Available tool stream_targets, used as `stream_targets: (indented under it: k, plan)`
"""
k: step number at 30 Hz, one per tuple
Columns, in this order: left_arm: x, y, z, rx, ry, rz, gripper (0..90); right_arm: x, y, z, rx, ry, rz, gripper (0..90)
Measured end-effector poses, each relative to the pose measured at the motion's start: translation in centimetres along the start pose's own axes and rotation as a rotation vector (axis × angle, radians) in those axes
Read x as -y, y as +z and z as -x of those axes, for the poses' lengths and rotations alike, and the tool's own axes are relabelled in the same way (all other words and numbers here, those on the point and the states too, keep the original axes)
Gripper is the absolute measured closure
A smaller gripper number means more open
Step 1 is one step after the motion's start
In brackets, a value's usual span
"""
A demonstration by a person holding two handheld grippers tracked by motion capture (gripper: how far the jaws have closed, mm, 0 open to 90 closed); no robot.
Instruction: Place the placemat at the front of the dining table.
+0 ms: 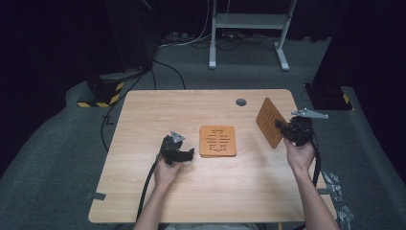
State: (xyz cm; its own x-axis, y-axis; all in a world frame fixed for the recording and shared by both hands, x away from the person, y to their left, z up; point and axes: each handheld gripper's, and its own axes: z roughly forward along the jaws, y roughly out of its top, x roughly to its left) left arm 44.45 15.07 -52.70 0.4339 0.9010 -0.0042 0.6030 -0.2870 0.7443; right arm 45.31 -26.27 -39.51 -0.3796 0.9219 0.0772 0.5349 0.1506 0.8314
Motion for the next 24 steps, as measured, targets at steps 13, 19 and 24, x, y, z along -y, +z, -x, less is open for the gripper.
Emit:
stream_targets:
  k: [13, 19, 24]
  plan:
    - [0.0, 0.0, 0.0, 0.0, -0.001, 0.001, 20.6, 1.2, 0.0, 1.8, 0.038, 0.035, -0.017, 86.5]
    - [0.0, 0.0, 0.0, 0.0, -0.001, 0.001, 20.6, 1.6, -0.1, 2.6, 0.052, 0.051, -0.021, 86.5]
    - [0.0, 0.0, 0.0, 0.0, -0.001, 0.001, 20.6, 1.9, 0.0, 3.1, 0.063, 0.054, -0.023, 86.5]
